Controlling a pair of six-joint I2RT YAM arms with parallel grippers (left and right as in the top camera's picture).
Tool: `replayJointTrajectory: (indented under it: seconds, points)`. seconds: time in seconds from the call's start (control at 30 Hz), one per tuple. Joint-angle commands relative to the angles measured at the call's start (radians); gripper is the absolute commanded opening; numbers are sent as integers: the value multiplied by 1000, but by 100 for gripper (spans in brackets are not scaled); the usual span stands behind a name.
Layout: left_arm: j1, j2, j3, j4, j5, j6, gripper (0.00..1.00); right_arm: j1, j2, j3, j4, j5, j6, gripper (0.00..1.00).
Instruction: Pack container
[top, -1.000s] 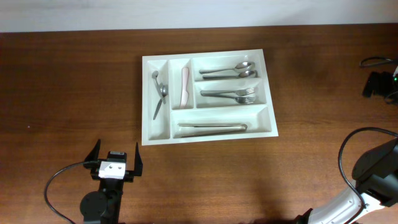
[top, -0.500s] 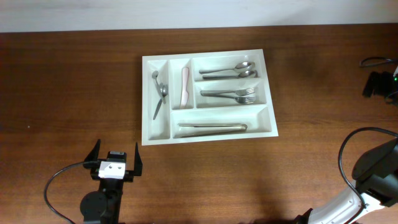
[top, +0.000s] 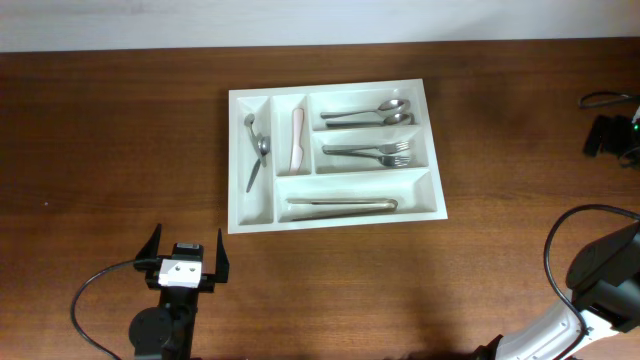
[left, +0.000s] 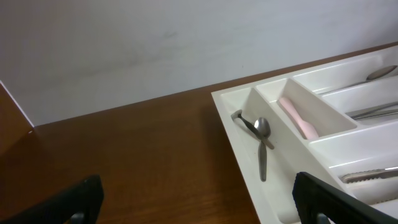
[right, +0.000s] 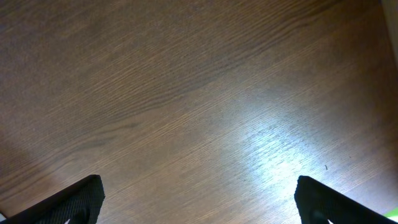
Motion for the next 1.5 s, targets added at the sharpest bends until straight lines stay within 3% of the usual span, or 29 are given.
replayJointTrajectory:
  seconds: [0.0, 0.3, 0.57, 0.83, 1.27, 1.47]
  points:
    - [3, -10, -10, 0, -10, -2, 99, 3, -3, -3, 1, 2, -3, 99]
    - [3, -10, -10, 0, -10, -2, 99, 3, -7, -3, 8, 2, -4, 99]
    - [3, -10, -10, 0, -10, -2, 99, 5, -167, -64, 261, -164, -3, 99]
    - [3, -10, -10, 0, -10, -2, 99, 84, -562, -483, 715, -262, 14, 99]
    - [3, -10, -10, 0, -10, -2, 99, 445, -1295, -1087, 1118, -259, 16, 98]
    - [3, -10, -10, 0, -10, -2, 99, 542, -1590, -1333, 1294, -259, 16, 99]
